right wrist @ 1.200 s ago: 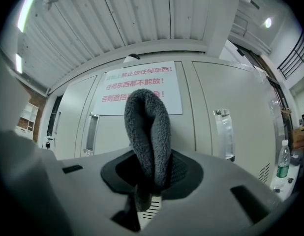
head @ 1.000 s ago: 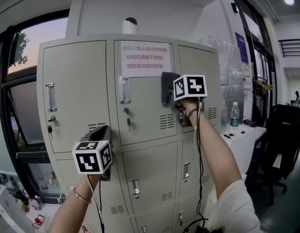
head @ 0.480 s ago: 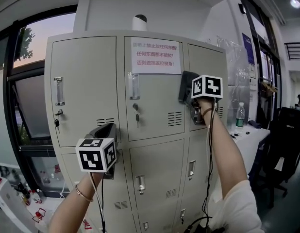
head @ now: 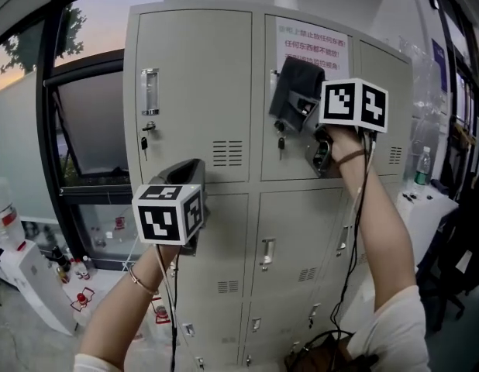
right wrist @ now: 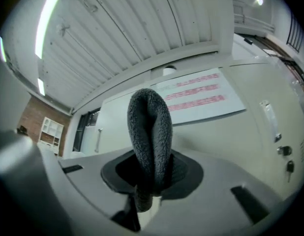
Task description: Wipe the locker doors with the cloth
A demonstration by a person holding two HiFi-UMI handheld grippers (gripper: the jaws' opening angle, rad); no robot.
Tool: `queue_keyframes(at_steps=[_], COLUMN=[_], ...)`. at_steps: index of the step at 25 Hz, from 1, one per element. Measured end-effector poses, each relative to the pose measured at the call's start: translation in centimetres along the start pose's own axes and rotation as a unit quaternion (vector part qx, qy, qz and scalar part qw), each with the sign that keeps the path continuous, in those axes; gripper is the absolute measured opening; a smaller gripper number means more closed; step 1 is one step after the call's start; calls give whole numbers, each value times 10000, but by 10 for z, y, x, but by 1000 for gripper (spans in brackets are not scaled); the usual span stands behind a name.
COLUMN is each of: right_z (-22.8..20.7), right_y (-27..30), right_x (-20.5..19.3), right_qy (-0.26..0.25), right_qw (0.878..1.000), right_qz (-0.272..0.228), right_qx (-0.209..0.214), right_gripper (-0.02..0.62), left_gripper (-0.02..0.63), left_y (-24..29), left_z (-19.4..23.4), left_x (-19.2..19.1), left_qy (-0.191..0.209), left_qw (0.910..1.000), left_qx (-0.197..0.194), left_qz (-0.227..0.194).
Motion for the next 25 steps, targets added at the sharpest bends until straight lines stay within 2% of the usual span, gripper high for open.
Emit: queue_keyframes(at_steps=[4,8,12,16,20,25], right_z=[78,138,172,187,192,207], right_y=[27,57,81,95,102,112], right_x=[-36,-89,-148,-191,-213,-218], right_qy=[-32,19,20,135,166,-233], right_qw=[9970,9927,9913,9903,9885,9861], right_qz=[214,504,788,992,1195,1362], right_qx=[746,1094,1053,961,917,926], right_gripper=[78,78,78,77,77,77], left_gripper=[11,11,11,11,11,11], left_y=[-31,-62,-87,-103,-109,-109], left_z=[37,72,97,113,124,129], left_x=[-14,-30,-43,-58,-73,-86], left_qy=[73,65,30,4,-96,-280], left_qw=[9995,9983,9974,9968,9964,9962], left_qx=[247,476,601,638,636,602], left_qz=[155,322,396,481,561,570])
Point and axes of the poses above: the fingertips, and each gripper's own axes: y forward along the fingers, z to its left, x out of its top, the point moved 7 cm from there along -y, backward along the fingers, and after that the axes turned 9 degrees about y, right-handed, at the moved point
